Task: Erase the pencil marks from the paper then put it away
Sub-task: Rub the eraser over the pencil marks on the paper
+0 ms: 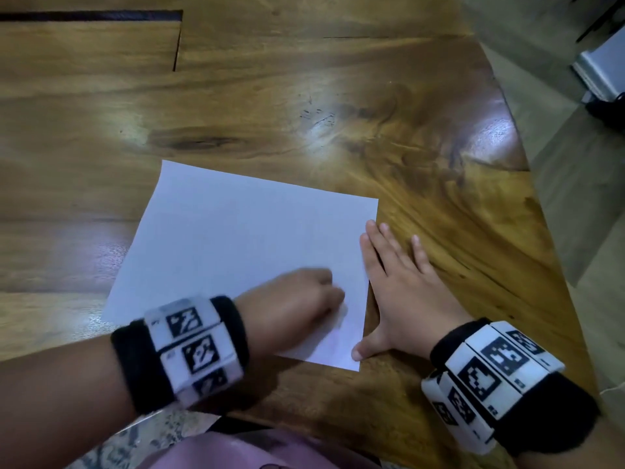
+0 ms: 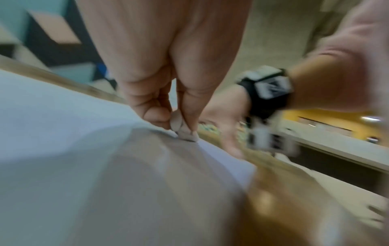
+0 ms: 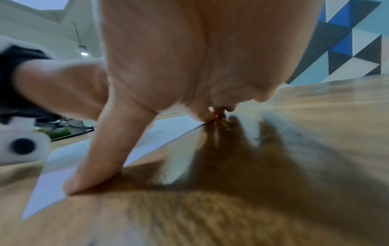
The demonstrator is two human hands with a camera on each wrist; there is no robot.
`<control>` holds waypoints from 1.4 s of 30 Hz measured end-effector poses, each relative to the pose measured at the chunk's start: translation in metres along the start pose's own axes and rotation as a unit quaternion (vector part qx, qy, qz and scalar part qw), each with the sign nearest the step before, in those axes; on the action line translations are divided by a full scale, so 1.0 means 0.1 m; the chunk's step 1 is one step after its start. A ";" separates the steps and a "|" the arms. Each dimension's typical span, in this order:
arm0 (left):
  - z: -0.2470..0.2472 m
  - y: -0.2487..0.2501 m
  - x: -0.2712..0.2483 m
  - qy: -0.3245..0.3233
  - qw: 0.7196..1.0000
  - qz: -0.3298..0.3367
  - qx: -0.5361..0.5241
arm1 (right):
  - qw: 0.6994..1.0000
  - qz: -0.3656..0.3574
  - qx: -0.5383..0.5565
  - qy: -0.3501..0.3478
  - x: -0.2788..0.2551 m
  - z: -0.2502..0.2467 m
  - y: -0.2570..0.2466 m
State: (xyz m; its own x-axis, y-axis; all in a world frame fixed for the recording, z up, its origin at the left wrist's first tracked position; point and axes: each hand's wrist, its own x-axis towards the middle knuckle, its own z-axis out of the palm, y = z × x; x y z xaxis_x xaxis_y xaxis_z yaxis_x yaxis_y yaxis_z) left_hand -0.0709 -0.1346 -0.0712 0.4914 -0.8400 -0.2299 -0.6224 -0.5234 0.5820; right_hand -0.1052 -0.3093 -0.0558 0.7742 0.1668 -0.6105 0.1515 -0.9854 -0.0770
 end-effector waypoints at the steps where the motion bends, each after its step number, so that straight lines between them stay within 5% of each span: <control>1: -0.07 -0.04 0.10 0.024 1.000 -0.007 0.008 | 1.000 0.001 -0.001 0.000 0.00 0.00 0.00; 4: -0.09 -0.08 0.16 0.043 0.999 -0.020 0.018 | 1.000 0.003 -0.004 -0.007 0.00 -0.01 -0.01; 9: 0.07 0.08 -0.15 -0.074 0.997 0.006 -0.018 | 1.000 0.005 0.002 -0.015 0.01 -0.01 -0.02; 16: -0.12 0.11 0.35 -0.005 0.999 -0.013 0.042 | 1.000 0.003 0.004 -0.014 0.01 -0.01 -0.01; 23: 0.08 0.22 -0.05 -0.120 0.992 0.013 0.026 | 1.000 0.005 0.006 -0.018 0.01 -0.01 -0.01; 29: -0.09 0.02 0.16 -0.005 0.999 -0.012 0.046 | 1.000 0.005 0.008 -0.021 0.00 -0.02 -0.01; 37: 0.04 0.00 -0.29 -0.065 0.998 -0.009 -0.021 | 1.000 0.004 0.006 -0.020 0.00 -0.02 -0.01; 42: -0.18 -0.12 0.12 0.028 0.999 -0.022 0.035 | 1.000 0.005 0.000 -0.018 0.00 -0.02 -0.02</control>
State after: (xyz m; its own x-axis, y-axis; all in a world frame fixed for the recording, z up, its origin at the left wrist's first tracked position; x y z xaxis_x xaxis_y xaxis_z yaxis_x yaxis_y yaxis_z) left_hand -0.0468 -0.1358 -0.0668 0.5515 -0.8078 -0.2081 -0.6400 -0.5698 0.5156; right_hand -0.1039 -0.3071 -0.0542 0.7527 0.1558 -0.6396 0.1447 -0.9870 -0.0702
